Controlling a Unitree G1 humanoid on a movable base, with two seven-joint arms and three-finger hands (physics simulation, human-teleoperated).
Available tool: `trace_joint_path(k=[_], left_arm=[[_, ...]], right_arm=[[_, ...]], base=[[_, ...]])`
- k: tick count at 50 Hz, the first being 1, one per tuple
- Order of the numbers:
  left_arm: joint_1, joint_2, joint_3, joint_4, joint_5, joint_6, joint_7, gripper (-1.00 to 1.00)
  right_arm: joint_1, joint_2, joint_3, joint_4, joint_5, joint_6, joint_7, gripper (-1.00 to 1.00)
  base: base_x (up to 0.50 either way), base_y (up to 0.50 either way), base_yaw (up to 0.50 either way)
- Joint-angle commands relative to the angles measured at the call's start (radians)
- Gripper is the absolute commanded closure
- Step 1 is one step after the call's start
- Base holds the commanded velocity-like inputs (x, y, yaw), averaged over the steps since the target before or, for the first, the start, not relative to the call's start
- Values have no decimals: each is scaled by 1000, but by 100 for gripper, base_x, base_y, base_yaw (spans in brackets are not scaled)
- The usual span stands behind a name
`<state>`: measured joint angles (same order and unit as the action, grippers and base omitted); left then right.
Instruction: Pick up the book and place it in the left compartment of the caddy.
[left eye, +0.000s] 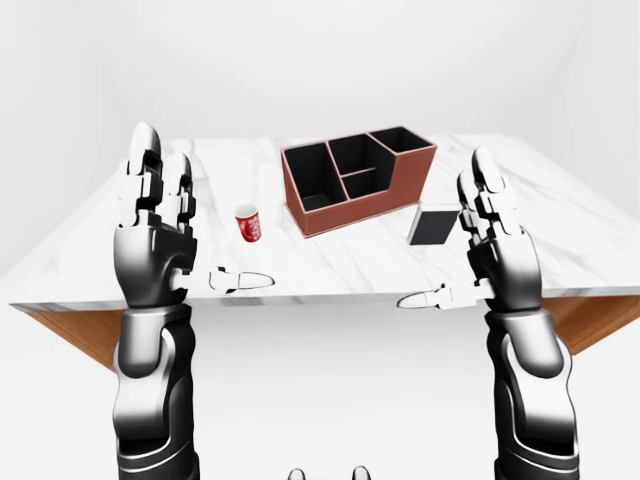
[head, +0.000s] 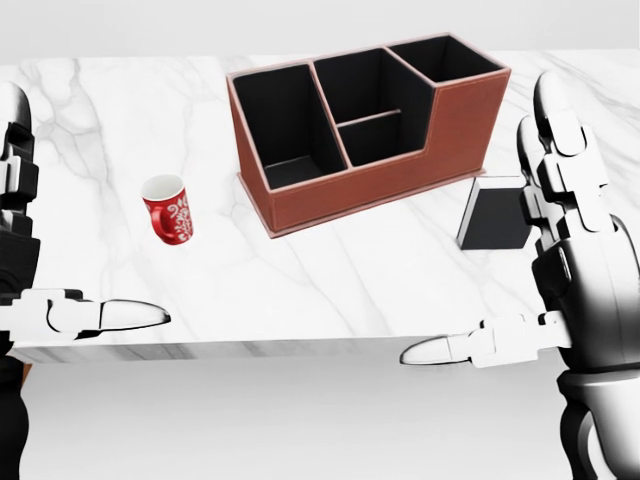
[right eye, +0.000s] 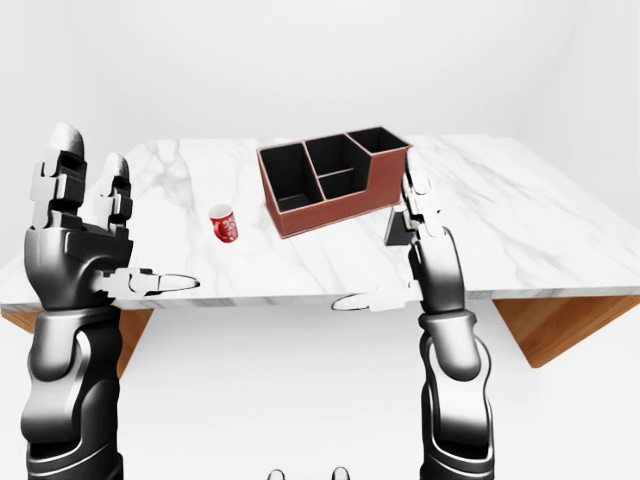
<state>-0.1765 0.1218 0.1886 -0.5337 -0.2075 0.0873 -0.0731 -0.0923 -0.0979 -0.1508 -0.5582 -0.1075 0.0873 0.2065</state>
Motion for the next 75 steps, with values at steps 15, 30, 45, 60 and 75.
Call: trace_joint_path(k=[15,30,45,60,75], left_arm=[[17,-8,-6,5,20,0,0,-100],[24,-9,-6,3,25,0,-5,-100],[34,-11,-6,-16,35,0,-14,-100],[42,-14,-6,-12,47,0,-18,-100],[42,-15,-6,5,49,0,-22,-100]], right_arm=[[23,0,-15,-14,11,0,-8,-100],[26,3,-14,-22,7,0,-7,-100],[37,5,-22,-45,11,0,1,-100],[46,9,-14,-53,7,0,2,-100],[48,12,-12,-37,7,0,-2,-100]], base=[[32,0,0],[32,0,0],[32,0,0],[32,0,0],[32,0,0]])
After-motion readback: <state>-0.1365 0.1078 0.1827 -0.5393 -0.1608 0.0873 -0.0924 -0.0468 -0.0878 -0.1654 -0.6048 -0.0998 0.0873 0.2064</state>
